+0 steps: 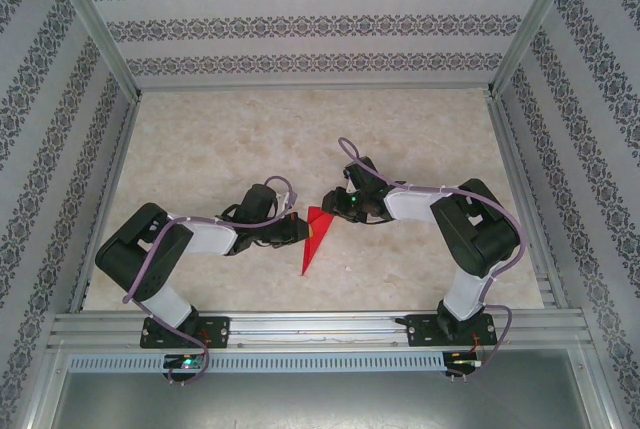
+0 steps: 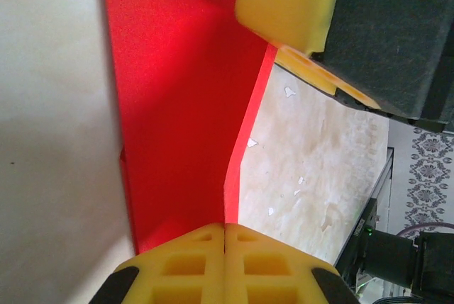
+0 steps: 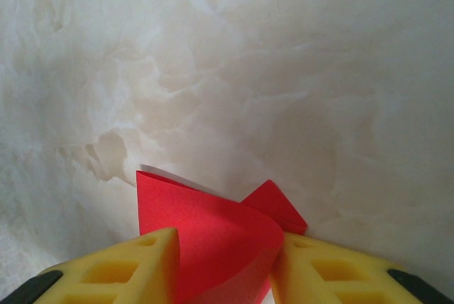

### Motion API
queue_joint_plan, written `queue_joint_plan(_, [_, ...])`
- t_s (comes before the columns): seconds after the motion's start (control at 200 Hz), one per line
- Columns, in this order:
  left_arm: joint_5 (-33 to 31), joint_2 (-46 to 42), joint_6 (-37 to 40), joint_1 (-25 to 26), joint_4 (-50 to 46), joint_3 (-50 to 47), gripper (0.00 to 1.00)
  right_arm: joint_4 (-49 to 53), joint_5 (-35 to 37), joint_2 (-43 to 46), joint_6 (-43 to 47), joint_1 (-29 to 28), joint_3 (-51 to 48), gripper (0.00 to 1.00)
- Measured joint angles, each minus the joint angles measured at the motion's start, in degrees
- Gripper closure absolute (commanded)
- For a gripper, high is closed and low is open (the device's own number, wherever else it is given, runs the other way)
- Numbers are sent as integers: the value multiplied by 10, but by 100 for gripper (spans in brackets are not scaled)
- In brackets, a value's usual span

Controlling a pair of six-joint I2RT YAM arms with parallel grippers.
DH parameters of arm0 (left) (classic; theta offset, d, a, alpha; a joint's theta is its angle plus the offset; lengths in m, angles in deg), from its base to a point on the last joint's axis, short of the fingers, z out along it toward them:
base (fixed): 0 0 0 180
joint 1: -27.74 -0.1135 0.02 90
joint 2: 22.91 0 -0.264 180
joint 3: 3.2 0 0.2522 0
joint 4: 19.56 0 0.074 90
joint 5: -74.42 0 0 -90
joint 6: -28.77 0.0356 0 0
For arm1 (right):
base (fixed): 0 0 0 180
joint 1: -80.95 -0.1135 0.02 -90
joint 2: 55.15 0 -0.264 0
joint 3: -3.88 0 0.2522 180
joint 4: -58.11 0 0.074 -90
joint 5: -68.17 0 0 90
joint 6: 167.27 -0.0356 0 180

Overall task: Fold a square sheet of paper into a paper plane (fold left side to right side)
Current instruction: Fold the wing for the fifth time at the center of the table.

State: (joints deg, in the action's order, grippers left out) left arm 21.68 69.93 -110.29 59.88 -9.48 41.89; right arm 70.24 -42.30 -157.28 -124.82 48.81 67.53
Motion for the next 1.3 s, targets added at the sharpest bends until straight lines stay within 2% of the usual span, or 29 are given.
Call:
queue_joint_plan(0.555, [-9, 0, 26, 0, -38, 10, 100, 2, 0, -2, 0, -1, 3, 58])
queue_joint_plan(1.304, [-11, 10, 26, -8, -38, 10, 100, 1, -7, -2, 0, -3, 7, 45])
